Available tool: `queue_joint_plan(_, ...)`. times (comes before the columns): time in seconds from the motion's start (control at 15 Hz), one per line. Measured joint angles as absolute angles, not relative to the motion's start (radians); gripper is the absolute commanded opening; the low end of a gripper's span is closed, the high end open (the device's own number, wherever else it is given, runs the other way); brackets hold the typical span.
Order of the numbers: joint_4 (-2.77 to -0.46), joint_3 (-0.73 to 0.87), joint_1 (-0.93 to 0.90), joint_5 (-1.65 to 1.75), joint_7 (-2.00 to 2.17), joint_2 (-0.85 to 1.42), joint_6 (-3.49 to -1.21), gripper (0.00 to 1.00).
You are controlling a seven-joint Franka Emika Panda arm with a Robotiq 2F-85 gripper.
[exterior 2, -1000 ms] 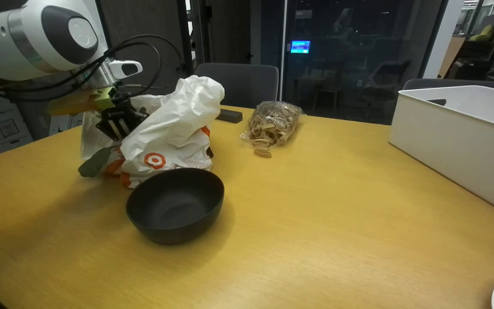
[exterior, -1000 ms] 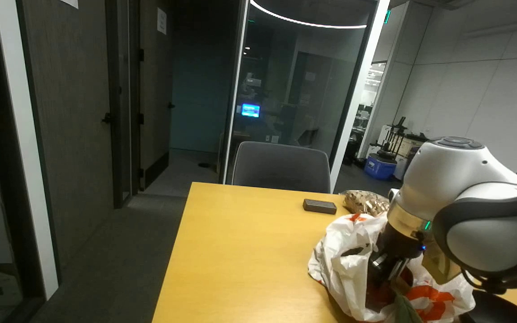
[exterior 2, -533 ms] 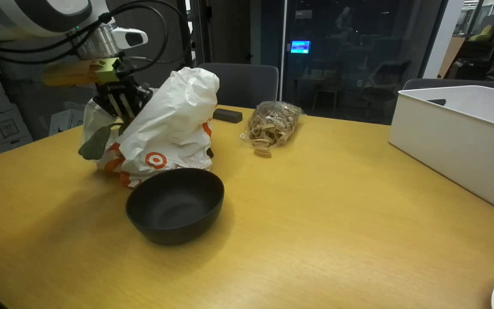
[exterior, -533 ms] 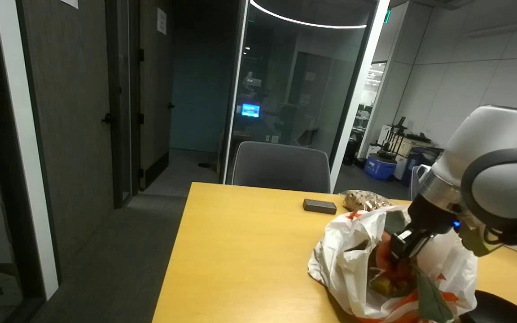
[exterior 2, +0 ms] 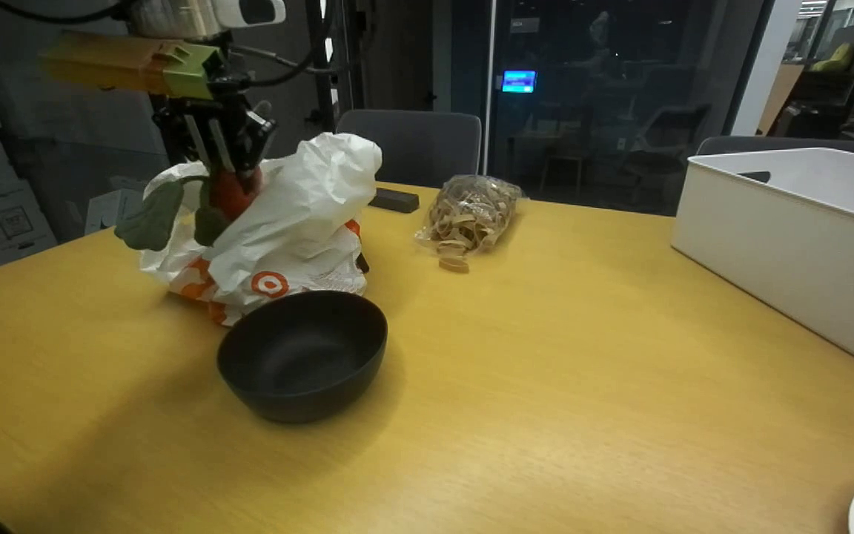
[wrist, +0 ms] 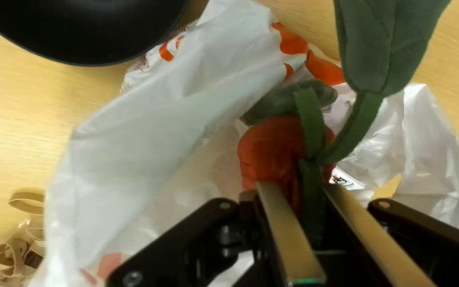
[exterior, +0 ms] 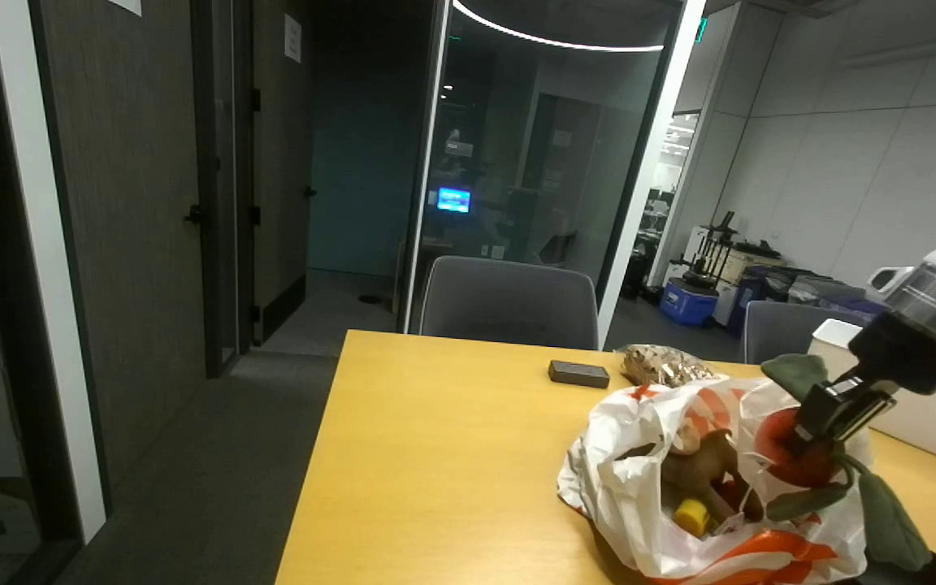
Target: Put the radish and orange in the black bowl and put the moose on the table.
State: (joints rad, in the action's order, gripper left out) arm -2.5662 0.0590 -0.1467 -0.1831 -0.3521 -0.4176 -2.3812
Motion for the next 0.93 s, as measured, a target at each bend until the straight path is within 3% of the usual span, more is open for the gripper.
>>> queue_joint_plan(0.4, -2.652, 0.255, -0.106, -0.318, -0.449, -0.626, -2.351, 0.06)
queue_joint_plan(0.93, -2.741, 0.293, 0.012, -0.318, -0.362, -0.681, -2.413, 0.06)
